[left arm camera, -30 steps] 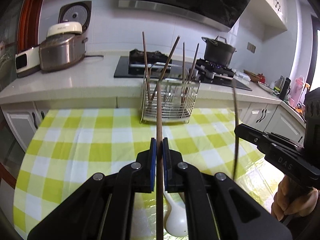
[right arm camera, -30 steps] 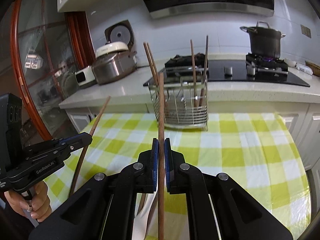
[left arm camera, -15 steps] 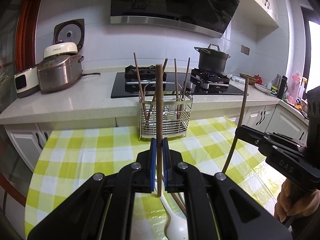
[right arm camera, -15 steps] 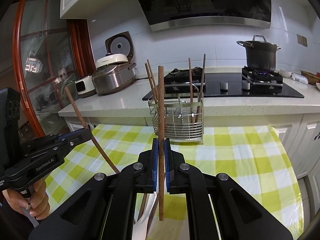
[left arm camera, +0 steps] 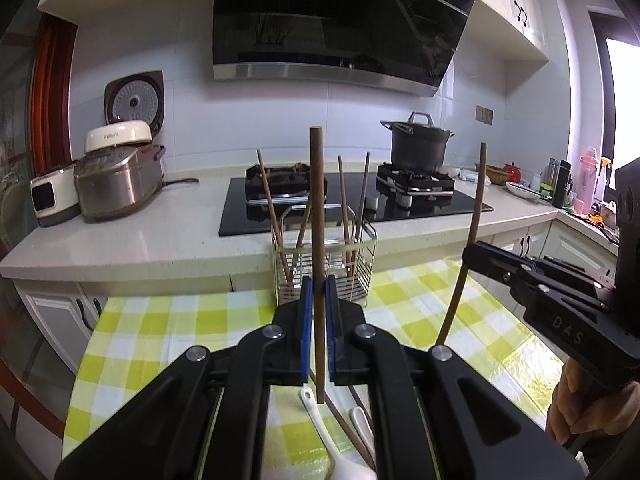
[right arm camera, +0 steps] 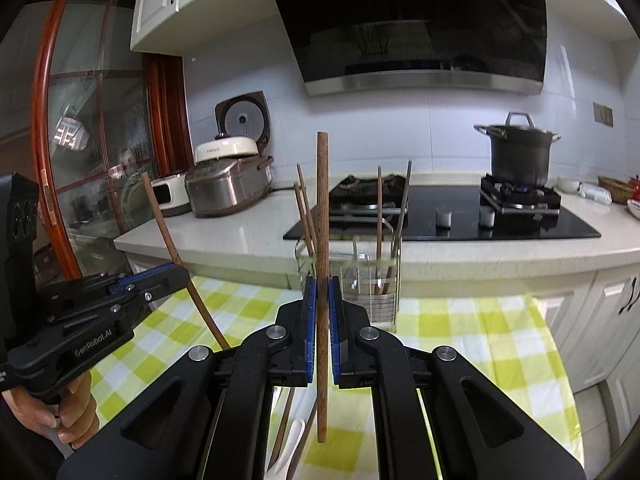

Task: Organize utensils
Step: 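Lower both held chopsticks down into the wire rack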

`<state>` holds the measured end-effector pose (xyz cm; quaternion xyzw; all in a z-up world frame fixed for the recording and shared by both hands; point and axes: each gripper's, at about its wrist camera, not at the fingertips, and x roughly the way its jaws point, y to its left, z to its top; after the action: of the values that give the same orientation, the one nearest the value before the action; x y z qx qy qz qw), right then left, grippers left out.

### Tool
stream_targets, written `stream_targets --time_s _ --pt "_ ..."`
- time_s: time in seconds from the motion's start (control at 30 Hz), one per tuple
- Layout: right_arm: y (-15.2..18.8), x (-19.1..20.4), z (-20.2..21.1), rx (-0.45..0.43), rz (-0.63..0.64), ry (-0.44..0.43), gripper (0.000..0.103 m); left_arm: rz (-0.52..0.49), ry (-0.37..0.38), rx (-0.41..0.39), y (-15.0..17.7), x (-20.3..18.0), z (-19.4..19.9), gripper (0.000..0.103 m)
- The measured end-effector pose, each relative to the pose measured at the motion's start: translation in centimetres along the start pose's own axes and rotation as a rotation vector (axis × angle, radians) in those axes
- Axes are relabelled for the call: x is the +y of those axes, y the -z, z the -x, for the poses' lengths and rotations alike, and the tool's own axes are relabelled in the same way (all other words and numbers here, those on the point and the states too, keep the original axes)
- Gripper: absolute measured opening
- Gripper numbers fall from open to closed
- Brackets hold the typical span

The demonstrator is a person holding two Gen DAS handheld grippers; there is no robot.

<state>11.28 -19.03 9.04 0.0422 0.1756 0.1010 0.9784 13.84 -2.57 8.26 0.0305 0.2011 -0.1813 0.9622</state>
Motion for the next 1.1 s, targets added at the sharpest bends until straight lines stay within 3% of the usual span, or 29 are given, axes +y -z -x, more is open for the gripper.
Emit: stream_targets --time_s 0.5,1.1 --pt "-4.0 -1.1 -2.2 -0.123 0.036 0.02 0.006 -0.034 -0.028 -0.068 -3.2 -0.1 -2.5 0.006" --pt "-10.4 -4.6 -9.5 -0.174 0.021 0.05 0.006 0.001 -0.042 -0.179 -13.4 3.3 -8.8 0.006"
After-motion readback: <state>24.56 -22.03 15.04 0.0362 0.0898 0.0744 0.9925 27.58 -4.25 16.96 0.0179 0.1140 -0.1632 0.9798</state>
